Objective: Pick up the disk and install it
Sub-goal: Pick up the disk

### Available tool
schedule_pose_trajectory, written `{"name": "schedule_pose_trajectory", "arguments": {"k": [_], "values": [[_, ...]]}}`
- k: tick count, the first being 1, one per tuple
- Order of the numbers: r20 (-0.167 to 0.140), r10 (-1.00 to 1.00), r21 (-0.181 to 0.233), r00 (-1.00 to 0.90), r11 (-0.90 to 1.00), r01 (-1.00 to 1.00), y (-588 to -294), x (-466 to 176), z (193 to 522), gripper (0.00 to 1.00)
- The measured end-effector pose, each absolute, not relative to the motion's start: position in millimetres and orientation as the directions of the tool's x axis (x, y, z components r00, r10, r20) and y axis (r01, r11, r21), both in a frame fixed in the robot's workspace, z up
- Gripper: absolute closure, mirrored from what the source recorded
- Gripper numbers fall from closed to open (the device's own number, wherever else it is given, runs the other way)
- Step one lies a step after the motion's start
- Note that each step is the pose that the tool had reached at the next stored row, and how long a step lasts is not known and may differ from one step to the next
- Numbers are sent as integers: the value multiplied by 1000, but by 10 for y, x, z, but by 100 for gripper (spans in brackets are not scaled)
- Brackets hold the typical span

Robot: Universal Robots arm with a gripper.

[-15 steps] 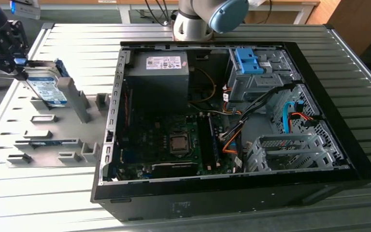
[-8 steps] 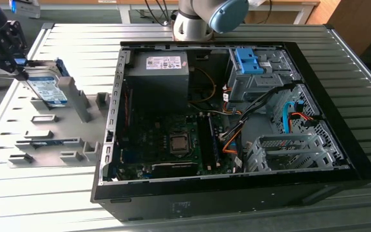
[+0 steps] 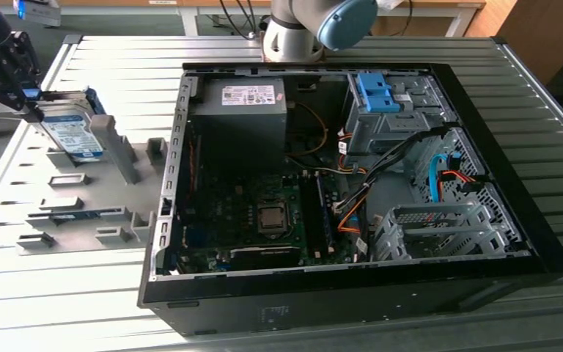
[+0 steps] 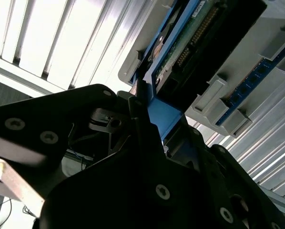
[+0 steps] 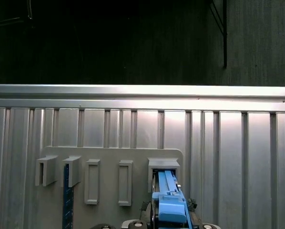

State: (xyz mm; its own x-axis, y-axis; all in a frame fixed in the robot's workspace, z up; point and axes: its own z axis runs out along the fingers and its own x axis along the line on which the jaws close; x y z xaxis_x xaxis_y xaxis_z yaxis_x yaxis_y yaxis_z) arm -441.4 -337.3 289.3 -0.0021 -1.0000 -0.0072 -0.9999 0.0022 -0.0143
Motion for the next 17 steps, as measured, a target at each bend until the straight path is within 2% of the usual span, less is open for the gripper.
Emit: {"name": "schedule_pose_trajectory", "arguments": {"k": [17], "values": [[-2,-1000,-14,-31,31,-999,-3373,-4414,2892,63]]}}
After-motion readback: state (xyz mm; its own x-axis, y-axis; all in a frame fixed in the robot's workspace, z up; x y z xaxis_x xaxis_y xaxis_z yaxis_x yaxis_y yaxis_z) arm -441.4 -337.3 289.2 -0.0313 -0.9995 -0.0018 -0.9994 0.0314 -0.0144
